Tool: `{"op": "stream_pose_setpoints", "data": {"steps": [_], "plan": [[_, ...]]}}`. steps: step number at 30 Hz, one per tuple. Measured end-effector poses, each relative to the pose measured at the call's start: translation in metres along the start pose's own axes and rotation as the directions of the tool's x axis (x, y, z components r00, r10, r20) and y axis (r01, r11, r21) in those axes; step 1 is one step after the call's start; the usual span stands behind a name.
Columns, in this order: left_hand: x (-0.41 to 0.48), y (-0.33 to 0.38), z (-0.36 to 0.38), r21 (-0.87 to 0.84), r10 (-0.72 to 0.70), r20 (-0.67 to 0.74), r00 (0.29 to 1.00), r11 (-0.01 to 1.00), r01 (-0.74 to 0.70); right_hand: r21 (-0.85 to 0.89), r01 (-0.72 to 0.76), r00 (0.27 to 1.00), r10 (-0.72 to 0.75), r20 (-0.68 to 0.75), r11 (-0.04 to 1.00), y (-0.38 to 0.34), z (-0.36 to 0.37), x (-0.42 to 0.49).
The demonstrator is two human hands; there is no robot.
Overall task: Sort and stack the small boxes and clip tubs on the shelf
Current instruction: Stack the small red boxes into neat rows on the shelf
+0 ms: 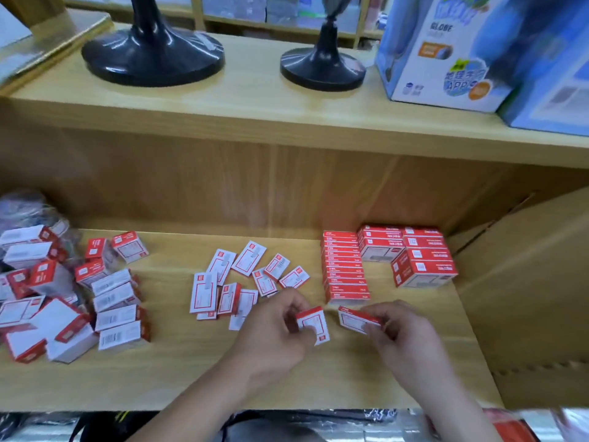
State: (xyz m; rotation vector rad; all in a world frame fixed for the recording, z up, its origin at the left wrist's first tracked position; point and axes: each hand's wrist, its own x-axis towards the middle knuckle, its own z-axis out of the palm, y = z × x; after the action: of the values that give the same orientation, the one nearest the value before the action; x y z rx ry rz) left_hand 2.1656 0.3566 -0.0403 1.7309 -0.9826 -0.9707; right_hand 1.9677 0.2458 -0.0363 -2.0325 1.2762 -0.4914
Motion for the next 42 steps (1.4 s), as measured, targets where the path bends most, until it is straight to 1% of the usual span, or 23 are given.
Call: {"op": "stream_pose_setpoints", "data": {"steps": [2, 5, 9, 10, 12, 13, 14, 15, 16, 18, 21, 23, 27, 29, 31, 33, 37, 42], "plan": [[0.004, -0.001, 0.005, 0.009, 0.011, 0.027, 1.0, 1.0, -0.011, -0.035, 0.038, 0.999, -0.039, -0.01, 0.999, 0.003, -0.002, 0.005], [0.006, -0.009, 0.01, 0.121, 0.068, 0.075, 0.995, 0.99, -0.077, -0.023, 0.103, 0.993, -0.104, -0.047, 0.994, 0.005, 0.004, 0.013], [0.011, -0.017, 0.016, 0.279, 0.23, 0.109, 0.967, 0.926, -0.252, -0.024, 0.133, 0.987, -0.135, -0.085, 0.991, 0.013, 0.017, 0.018], [0.014, -0.019, 0.016, 0.336, 0.291, 0.092, 0.952, 0.891, -0.305, 0.002, 0.142, 0.984, -0.141, -0.113, 0.99, 0.016, 0.019, 0.018], [0.018, -0.021, 0.018, 0.521, 0.434, 0.058, 0.899, 0.755, -0.398, 0.082, 0.159, 0.975, -0.143, -0.172, 0.984, 0.02, 0.021, 0.015], [0.021, -0.021, 0.019, 0.591, 0.478, 0.055, 0.877, 0.692, -0.414, 0.136, 0.158, 0.972, -0.13, -0.196, 0.978, 0.024, 0.021, 0.014], [0.023, -0.022, 0.021, 0.631, 0.498, 0.053, 0.866, 0.655, -0.416, 0.196, 0.141, 0.973, -0.099, -0.209, 0.97, 0.029, 0.02, 0.013], [0.025, -0.021, 0.023, 0.648, 0.503, 0.043, 0.863, 0.643, -0.407, 0.245, 0.12, 0.974, -0.066, -0.216, 0.962, 0.033, 0.017, 0.013], [0.026, -0.021, 0.026, 0.65, 0.5, 0.026, 0.866, 0.65, -0.394, 0.267, 0.107, 0.974, -0.047, -0.22, 0.958, 0.038, 0.015, 0.013], [0.028, -0.02, 0.034, 0.652, 0.486, -0.006, 0.874, 0.665, -0.365, 0.24, 0.108, 0.974, -0.054, -0.219, 0.965, 0.051, 0.011, 0.016], [0.03, -0.021, 0.043, 0.611, 0.483, -0.057, 0.874, 0.709, -0.352, 0.234, 0.065, 0.994, -0.041, -0.106, 0.97, 0.066, 0.012, 0.02], [0.03, -0.022, 0.047, 0.589, 0.471, -0.087, 0.878, 0.734, -0.336, 0.224, 0.069, 0.996, -0.057, -0.062, 0.972, 0.069, 0.009, 0.022], [0.027, -0.024, 0.056, 0.618, 0.434, -0.134, 0.891, 0.74, -0.267, 0.236, 0.08, 0.993, -0.097, 0.06, 0.969, 0.063, 0.004, 0.02], [0.029, -0.02, 0.059, 0.651, 0.423, -0.155, 0.893, 0.723, -0.23, 0.183, 0.109, 0.991, -0.122, 0.06, 0.977, 0.06, 0.007, 0.022], [0.031, -0.018, 0.059, 0.682, 0.41, -0.193, 0.892, 0.709, -0.178, 0.052, 0.147, 0.987, -0.151, 0.063, 0.988, 0.064, 0.012, 0.023], [0.03, -0.017, 0.057, 0.729, 0.404, -0.204, 0.892, 0.67, -0.137, -0.033, 0.172, 0.983, -0.169, 0.07, 0.985, 0.065, 0.016, 0.023], [0.025, -0.017, 0.054, 0.823, 0.428, -0.158, 0.89, 0.555, -0.12, -0.223, 0.18, 0.984, -0.175, 0.041, 0.958, 0.059, 0.017, 0.021], [0.02, -0.025, 0.063, 0.889, 0.456, -0.103, 0.884, 0.441, -0.124, -0.348, 0.203, 0.979, -0.188, 0.076, 0.915, 0.055, 0.016, 0.021]]}}
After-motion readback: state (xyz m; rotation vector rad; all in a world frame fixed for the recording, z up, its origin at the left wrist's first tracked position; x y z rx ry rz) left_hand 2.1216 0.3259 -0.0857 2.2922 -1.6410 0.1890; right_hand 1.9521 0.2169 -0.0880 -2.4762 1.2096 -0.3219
